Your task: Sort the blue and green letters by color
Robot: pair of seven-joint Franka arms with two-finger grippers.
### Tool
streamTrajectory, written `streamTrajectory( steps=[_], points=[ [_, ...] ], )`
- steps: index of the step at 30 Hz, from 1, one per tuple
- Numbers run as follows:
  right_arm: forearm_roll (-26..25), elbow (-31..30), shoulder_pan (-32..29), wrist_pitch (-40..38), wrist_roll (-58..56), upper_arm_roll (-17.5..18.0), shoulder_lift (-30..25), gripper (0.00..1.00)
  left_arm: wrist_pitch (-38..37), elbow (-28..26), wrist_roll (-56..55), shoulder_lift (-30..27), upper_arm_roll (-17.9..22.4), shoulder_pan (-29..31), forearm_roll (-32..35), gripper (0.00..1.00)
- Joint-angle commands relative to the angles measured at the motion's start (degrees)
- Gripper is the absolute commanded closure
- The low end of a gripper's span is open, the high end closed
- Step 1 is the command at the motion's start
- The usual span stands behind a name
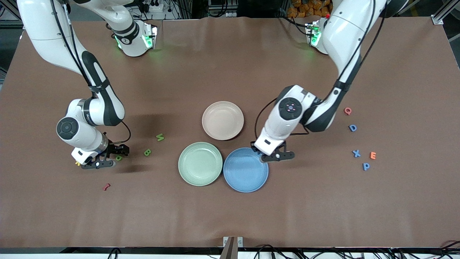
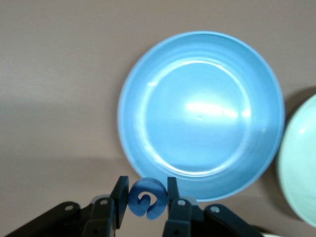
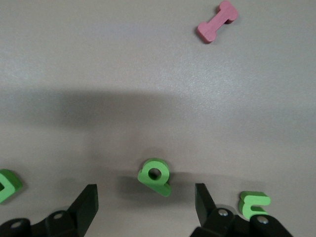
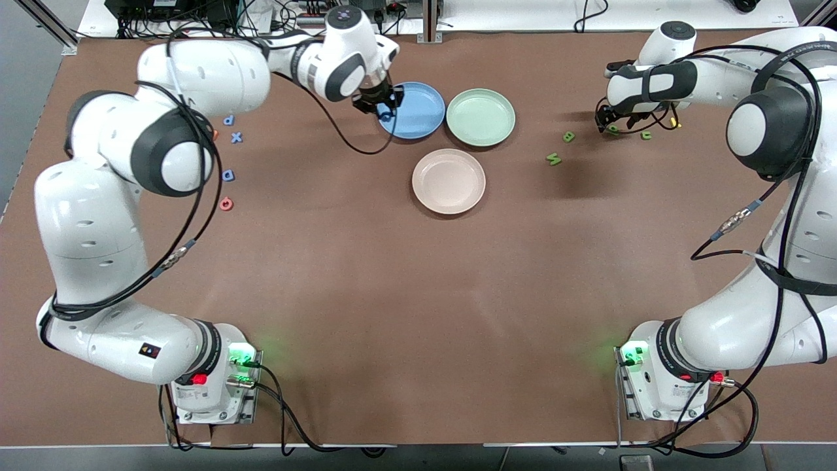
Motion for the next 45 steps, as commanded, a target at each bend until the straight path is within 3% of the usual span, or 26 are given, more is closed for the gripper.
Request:
streamTrajectory(
  steps=[1,10,17,18,19,21,33,41,45],
  points=[
    [0.9,1.3,-0.5,0.1,-1.4,0.3,1.2,0.16,-0.1,6.5,-4.0,4.7,1.9,-3.6,-0.8,0.85],
    [0.9,1.8,-0.9,0.5,-1.4,0.3,2.2,0.24,7.9,7.2,-8.6,8.3,10.4,-11.7,-0.9,0.85],
    [0.9,2.5,-1.0,0.5,-1.3,0.3,3.0,0.27,10.4,7.8,-10.4,9.4,11.1,-12.4,-0.9,0.82],
    [0.9,2.6,-1.0,0.5,-1.3,0.3,3.0,0.28,10.5,7.7,-10.2,9.4,11.1,-12.3,-0.8,0.72],
    [0.9,2.6,-1.0,0.5,-1.3,0.3,3.1,0.28,10.4,7.7,-9.5,9.3,11.1,-12.3,-0.7,0.52],
    [0.9,2.7,-1.0,0.5,-1.2,0.3,3.2,0.30,10.4,7.7,-8.3,9.3,11.1,-12.1,-0.5,0.00],
    [0.9,2.9,-1.0,0.5,-1.2,0.3,3.7,0.47,7.2,5.4,-0.8,6.9,11.1,-10.3,0.5,0.00],
    [1.5,3.0,-1.0,0.4,-1.1,0.3,3.7,0.76,-9.4,4.8,14.0,1.6,10.4,-4.3,0.0,0.00],
    [1.5,3.4,-1.0,-0.1,-1.1,0.4,3.6,0.88,-11.5,0.1,18.1,-2.9,10.4,-0.9,-0.2,0.00]
  ],
)
